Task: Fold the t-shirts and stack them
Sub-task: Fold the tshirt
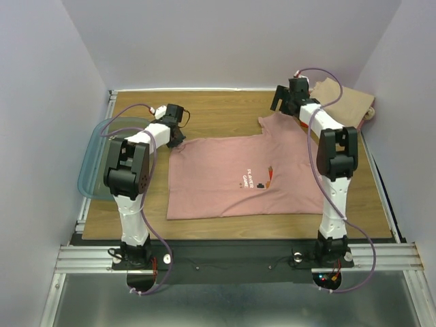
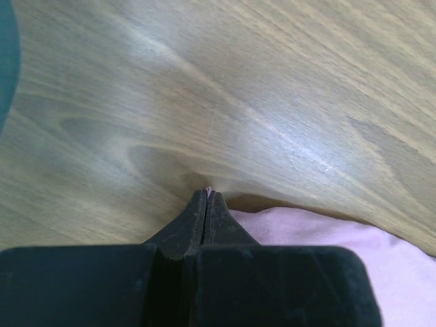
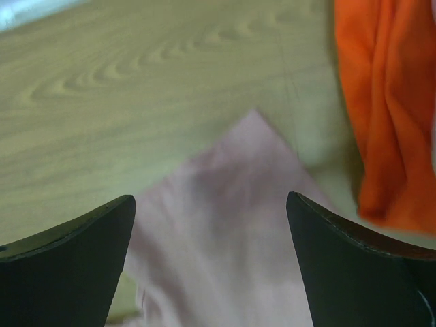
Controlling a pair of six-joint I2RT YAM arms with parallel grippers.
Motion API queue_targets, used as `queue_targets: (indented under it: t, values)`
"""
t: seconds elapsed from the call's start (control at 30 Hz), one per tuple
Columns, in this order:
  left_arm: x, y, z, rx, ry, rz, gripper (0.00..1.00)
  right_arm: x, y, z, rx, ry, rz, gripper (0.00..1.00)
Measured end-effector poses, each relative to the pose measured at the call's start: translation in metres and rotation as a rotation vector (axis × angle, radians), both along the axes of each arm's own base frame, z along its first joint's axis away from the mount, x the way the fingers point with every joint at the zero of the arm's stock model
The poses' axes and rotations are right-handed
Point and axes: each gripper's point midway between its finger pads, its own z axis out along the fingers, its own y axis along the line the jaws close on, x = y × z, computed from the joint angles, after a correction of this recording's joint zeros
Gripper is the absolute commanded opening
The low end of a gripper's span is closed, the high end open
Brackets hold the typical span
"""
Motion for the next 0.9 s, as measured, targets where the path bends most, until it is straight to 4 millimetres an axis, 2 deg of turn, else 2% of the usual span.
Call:
queue_targets:
  t: [0.03,0.17,0.27,0.33,0.43,0.7,0.83,0.87,0.9]
  values:
    - [0.001,-0.001,0.0,-0.002,-0.003,-0.005,0.0,0.014,0.001,-0.003,-0.012,-0.013,0.005,0.95]
    - [0.002,-0.001,0.001,0.001,-0.007,-0.012,0.0,0.043,0.002,-0.015,-0.055,-0.04,0.026,0.89]
    - [0.001,-0.002,0.001,0.003,-0.006,-0.016,0.0,0.059,0.0,-0.019,-0.096,-0.058,0.029,0.75]
    - [0.001,-0.002,0.001,0.003,-0.006,-0.018,0.0,0.068,0.0,-0.022,-0.125,-0.073,0.029,0.7]
    - [0.001,-0.003,0.002,0.005,-0.007,-0.021,0.0,0.07,-0.003,-0.033,-0.154,-0.058,0.026,0.68]
    - [0.002,-0.003,0.009,0.003,-0.022,-0.024,0.0,0.062,-0.012,-0.054,-0.2,-0.018,0.009,0.56]
    - [0.003,-0.003,0.011,0.003,-0.026,-0.027,0.0,0.063,-0.015,-0.054,-0.21,-0.023,-0.003,0.38]
    - [0.003,-0.003,0.012,0.003,-0.028,-0.027,0.0,0.063,-0.015,-0.054,-0.211,-0.027,-0.004,0.26]
    - [0.003,-0.003,0.013,0.003,-0.03,-0.028,0.0,0.064,-0.015,-0.055,-0.211,-0.03,-0.006,0.22]
